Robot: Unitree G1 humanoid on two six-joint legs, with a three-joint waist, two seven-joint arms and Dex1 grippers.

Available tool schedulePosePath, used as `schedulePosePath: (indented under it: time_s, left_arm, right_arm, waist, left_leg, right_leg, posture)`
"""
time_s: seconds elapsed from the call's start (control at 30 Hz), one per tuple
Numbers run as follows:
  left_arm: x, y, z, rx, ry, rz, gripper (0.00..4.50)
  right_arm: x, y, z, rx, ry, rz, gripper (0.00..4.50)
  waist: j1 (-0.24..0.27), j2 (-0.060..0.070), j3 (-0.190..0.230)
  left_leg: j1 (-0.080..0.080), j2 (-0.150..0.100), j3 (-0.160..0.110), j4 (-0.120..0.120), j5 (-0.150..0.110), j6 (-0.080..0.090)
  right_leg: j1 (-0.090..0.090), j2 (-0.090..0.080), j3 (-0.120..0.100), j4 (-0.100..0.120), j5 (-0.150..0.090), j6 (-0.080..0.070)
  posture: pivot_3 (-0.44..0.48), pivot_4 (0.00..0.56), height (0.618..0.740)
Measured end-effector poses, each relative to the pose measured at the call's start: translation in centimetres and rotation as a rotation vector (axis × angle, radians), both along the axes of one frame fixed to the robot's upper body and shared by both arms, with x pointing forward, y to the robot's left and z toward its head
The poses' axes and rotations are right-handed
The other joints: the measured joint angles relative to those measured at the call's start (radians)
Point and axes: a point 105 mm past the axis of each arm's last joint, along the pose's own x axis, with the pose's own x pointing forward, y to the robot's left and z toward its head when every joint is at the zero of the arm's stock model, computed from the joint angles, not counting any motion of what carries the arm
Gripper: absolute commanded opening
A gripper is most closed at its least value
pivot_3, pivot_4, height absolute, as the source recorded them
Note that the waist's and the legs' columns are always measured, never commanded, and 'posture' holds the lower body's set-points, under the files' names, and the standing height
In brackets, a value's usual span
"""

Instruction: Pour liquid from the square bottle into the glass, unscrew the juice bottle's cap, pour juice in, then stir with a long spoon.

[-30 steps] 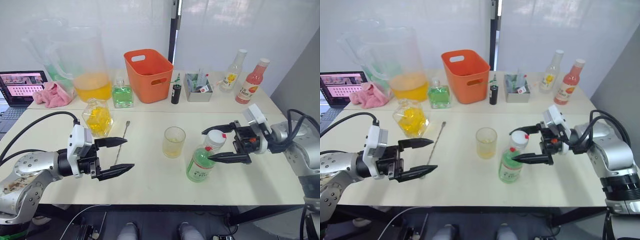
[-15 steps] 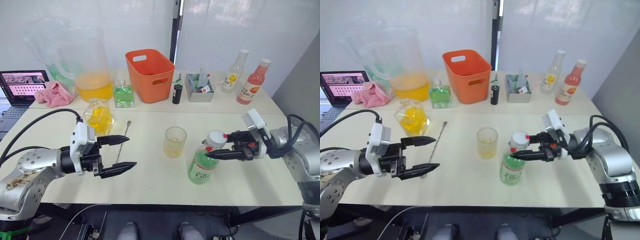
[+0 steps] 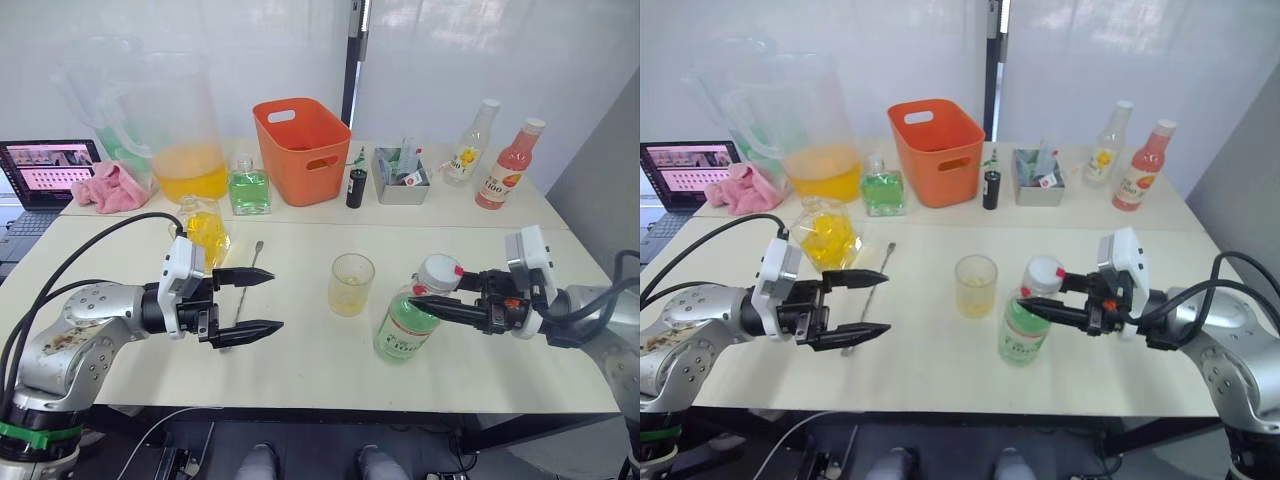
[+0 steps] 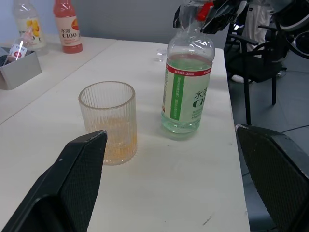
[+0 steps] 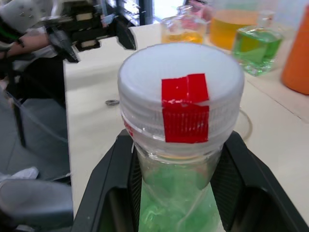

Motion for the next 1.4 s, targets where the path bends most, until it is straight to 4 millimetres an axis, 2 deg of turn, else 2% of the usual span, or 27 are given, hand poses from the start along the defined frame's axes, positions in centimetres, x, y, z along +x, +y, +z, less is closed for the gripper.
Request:
schedulePosePath:
  time_s: [0.17,0.3,0.57,0.8,1.1,1.2,1.23,1.37,1.4]
  left_arm:
    - [0.6,-0.7,-0.6,-0.003,0.027,-0.056,4.5]
    - [1.3,-1.5,-0.2,-0.011,0.016,-0.116,4.5]
    - [1.3,-1.7,-0.6,-0.003,0.033,-0.149,4.5]
    - [1.3,-1.7,-0.6,-0.002,0.033,-0.152,4.5]
    - [1.1,-1.4,-0.9,0.004,0.043,-0.134,4.5]
    - [1.0,-1.2,-0.7,0.01,0.036,-0.13,4.5]
    - [1.0,-1.1,-0.6,0.013,0.037,-0.13,4.5]
    - [0.9,-1.1,-0.6,0.022,0.05,-0.129,4.5]
    - [0.8,-1.1,-0.6,0.023,0.058,-0.132,4.5]
  right_arm:
    - [-1.2,1.4,0.0,-0.007,-0.009,-0.08,1.39]
    - [-1.6,2.4,-0.1,-0.03,-0.018,-0.175,1.39]
    - [-0.5,2.1,-0.4,0.03,-0.001,-0.36,1.39]
    - [-0.6,3.1,-1.5,0.081,0.048,-0.389,1.39]
    - [-1.0,3.2,-1.8,0.096,0.029,-0.381,1.39]
    - [-1.3,3.1,-1.8,0.087,0.028,-0.355,2.81]
    - [-1.5,3.1,-1.9,0.08,0.04,-0.333,2.99]
    - [-1.6,2.6,-2.5,0.057,0.093,-0.299,4.47]
    - [-1.5,2.4,-2.4,0.046,0.093,-0.294,4.47]
  waist:
    - [-0.002,0.0,0.0]
    - [0.0,0.0,0.0]
    - [-0.001,0.0,0.0]
    - [-0.001,-0.001,0.0]
    - [-0.003,-0.001,0.0]
    - [-0.002,-0.001,0.0]
    - [-0.002,-0.001,-0.001]
    - [-0.002,-0.001,-0.001]
    - [-0.002,-0.001,-0.001]
  left_leg:
    - [-0.001,0.0,0.0,0.0,0.0,0.0]
    - [-0.001,0.0,0.0,0.001,0.0,0.0]
    - [-0.002,0.0,-0.001,0.0,0.0,0.0]
    - [-0.002,0.0,-0.001,0.0,0.0,0.0]
    - [-0.002,0.0,-0.001,0.0,0.0,0.0]
    - [-0.002,0.0,-0.001,0.0,0.0,0.0]
    - [-0.001,0.0,-0.001,0.0,0.0,0.0]
    - [-0.002,0.0,-0.001,0.0,0.0,0.0]
    - [-0.002,0.0,-0.001,0.0,0.0,0.0]
  right_leg:
    - [0.0,0.0,0.0,0.0,0.0,0.0]
    - [0.0,0.0,0.0,-0.001,0.0,0.0]
    - [-0.001,0.0,0.0,0.0,0.0,0.0]
    - [-0.001,0.0,0.0,0.0,0.0,0.0]
    - [-0.001,0.0,0.0,0.0,0.0,0.0]
    - [0.0,0.0,0.0,0.0,0.0,0.0]
    - [0.0,0.0,0.0,0.0,0.0,0.0]
    - [0.0,0.0,0.0,0.0,0.0,0.0]
    - [0.0,0.0,0.0,0.0,0.0,0.0]
  posture:
    - [0.0,0.15,0.74]
    - [0.0,0.15,0.74]
    - [0.0,0.15,0.74]
    - [0.0,0.15,0.74]
    - [0.0,0.15,0.74]
    - [0.0,0.15,0.74]
    - [0.0,0.15,0.74]
    - [0.0,0.15,0.74]
    - [0.0,0.15,0.74]
